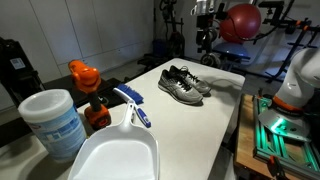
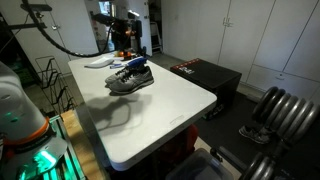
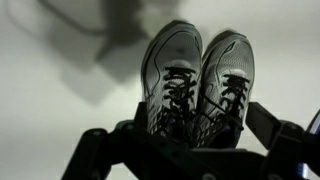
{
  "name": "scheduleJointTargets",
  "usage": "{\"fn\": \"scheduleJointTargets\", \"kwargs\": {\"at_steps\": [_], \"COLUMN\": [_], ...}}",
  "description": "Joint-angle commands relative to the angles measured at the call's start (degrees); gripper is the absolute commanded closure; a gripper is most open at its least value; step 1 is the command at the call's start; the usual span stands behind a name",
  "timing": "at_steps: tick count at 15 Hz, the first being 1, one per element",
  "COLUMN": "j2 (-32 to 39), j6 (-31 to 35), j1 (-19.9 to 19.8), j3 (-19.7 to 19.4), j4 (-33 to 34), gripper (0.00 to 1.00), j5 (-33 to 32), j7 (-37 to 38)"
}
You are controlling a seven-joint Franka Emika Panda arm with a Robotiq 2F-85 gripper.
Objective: Turn the sneakers to the right
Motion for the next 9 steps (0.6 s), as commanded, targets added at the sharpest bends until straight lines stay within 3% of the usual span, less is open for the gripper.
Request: {"fn": "scheduleJointTargets", "kwargs": {"at_steps": [1,9], "j2": [7.7,16.1], "j6": [2.0,18.1], "j1": [0.0,1.0], "j3": [2.1,2.7], "j4": [4.7,4.0], "gripper": [0.00,0.00], "j5": [-2.8,-3.8], "j7": [3.5,3.4]}}
